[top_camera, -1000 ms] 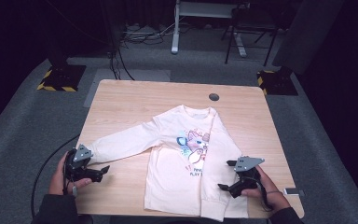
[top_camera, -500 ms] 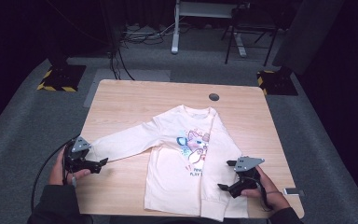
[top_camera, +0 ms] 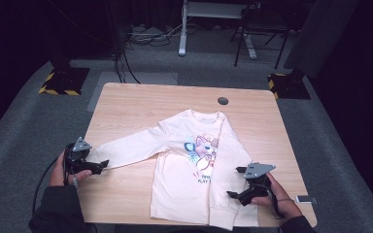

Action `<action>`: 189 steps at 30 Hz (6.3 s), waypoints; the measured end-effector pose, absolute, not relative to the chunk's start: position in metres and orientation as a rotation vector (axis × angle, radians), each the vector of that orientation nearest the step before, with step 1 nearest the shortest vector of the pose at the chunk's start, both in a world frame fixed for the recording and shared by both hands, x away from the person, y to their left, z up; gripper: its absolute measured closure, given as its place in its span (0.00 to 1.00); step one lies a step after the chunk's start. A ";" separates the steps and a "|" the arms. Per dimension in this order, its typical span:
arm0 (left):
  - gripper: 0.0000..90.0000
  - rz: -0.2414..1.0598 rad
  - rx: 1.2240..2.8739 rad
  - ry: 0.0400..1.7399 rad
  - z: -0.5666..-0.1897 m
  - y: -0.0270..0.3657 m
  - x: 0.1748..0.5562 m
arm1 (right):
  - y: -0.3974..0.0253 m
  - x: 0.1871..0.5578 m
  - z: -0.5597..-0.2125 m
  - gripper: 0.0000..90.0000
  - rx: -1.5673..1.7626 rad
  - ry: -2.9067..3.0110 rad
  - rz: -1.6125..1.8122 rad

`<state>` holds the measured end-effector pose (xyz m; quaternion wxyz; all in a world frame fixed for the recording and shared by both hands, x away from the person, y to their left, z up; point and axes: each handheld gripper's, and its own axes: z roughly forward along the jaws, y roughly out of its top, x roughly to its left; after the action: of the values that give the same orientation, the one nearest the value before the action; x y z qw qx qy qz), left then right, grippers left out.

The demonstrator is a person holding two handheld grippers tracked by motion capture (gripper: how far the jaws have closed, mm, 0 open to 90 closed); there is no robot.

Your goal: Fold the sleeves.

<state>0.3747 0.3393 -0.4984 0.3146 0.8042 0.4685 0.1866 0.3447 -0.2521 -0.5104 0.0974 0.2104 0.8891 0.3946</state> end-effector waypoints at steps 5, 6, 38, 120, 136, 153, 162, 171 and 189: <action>0.06 0.467 2.121 1.264 -0.504 0.343 0.380 | -0.252 0.345 -0.510 0.01 0.623 2.632 1.168; 0.06 0.464 2.118 1.274 -0.505 0.344 0.381 | -0.252 0.345 -0.510 0.01 0.622 2.632 1.168; 0.88 0.484 1.994 1.303 -0.496 0.325 0.374 | -0.252 0.345 -0.510 0.01 0.622 2.632 1.167; 0.90 0.187 2.171 0.623 -0.459 0.119 0.353 | -0.252 0.344 -0.511 0.01 0.623 2.630 1.167; 0.90 0.141 2.214 0.536 -0.462 0.101 0.341 | -0.252 0.344 -0.511 0.01 0.623 2.631 1.167; 0.90 0.095 2.251 0.449 -0.465 0.088 0.328 | -0.252 0.344 -0.511 0.01 0.623 2.630 1.167; 0.90 0.067 2.271 0.406 -0.467 0.086 0.322 | -0.252 0.344 -0.511 0.01 0.623 2.630 1.168; 0.90 0.035 2.293 0.333 -0.470 0.088 0.315 | -0.252 0.344 -0.510 0.02 0.623 2.631 1.167; 0.88 -0.060 2.413 0.150 -0.481 0.083 0.304 | -0.252 0.344 -0.511 0.02 0.625 2.630 1.167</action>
<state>0.3042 0.0827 -0.4809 0.3539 0.9332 0.0580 -0.0232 0.3443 -0.2519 -0.5105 0.0984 0.2111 0.8889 0.3945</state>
